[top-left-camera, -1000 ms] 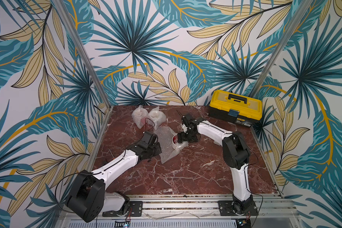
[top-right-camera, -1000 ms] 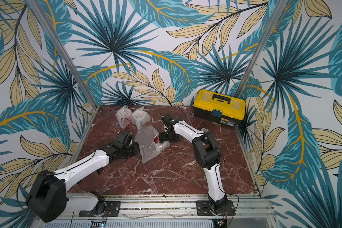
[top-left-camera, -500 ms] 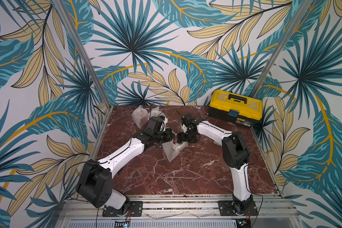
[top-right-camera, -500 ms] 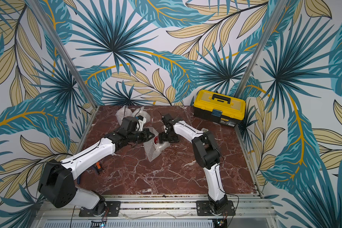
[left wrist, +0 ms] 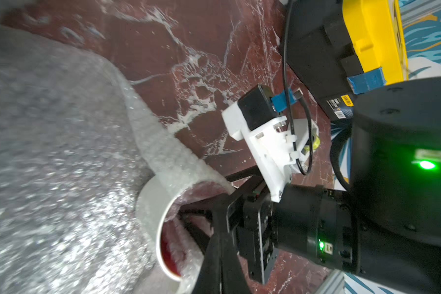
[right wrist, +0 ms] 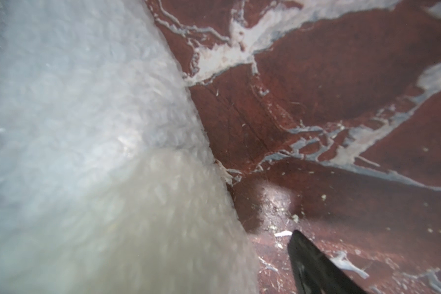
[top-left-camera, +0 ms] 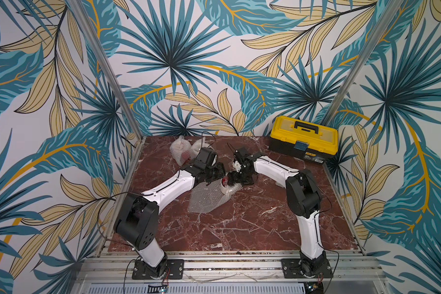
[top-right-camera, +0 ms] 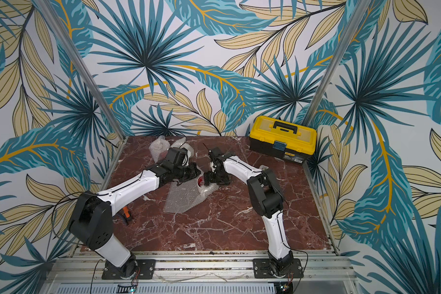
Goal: Wrap mugs in bubble wrap
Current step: Wrap the mug in bubble wrap.
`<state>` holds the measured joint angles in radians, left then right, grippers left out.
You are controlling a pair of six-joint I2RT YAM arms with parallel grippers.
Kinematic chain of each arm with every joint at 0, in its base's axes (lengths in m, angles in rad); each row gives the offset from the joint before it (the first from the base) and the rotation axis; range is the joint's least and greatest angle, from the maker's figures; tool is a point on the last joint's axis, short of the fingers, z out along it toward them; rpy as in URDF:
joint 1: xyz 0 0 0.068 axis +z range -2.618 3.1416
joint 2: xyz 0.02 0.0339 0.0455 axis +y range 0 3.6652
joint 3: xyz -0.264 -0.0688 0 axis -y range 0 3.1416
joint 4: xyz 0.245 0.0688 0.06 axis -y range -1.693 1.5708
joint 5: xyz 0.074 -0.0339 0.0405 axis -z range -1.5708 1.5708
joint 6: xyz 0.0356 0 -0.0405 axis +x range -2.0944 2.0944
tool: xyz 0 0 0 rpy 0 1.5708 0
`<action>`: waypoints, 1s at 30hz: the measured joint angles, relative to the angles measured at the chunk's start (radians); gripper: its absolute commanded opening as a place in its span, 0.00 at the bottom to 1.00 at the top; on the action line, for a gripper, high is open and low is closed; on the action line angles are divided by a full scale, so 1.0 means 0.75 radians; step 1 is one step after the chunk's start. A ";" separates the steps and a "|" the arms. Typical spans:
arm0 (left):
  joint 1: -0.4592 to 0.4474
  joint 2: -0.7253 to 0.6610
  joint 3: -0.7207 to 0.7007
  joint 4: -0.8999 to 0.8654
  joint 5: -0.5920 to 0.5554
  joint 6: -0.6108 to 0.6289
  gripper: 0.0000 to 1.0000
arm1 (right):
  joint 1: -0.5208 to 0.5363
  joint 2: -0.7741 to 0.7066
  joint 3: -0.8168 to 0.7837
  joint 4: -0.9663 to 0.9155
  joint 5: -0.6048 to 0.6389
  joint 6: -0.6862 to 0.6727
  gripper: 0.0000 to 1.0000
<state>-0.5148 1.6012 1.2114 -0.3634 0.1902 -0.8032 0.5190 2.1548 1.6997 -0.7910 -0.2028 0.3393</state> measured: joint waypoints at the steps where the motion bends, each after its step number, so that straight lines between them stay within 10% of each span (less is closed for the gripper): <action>1: 0.000 -0.065 -0.026 -0.043 -0.056 -0.017 0.29 | 0.000 0.000 0.000 0.000 0.000 -0.001 0.88; 13: 0.011 -0.249 -0.371 -0.557 -0.426 -0.150 0.77 | 0.000 0.001 0.001 -0.002 0.005 -0.007 0.88; 30: 0.048 -0.047 -0.460 -0.484 -0.459 -0.186 0.66 | 0.000 0.000 0.001 -0.002 0.005 -0.010 0.88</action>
<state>-0.4786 1.5661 0.8661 -0.7265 -0.1539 -0.9424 0.5190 2.1548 1.7000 -0.7925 -0.1989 0.3317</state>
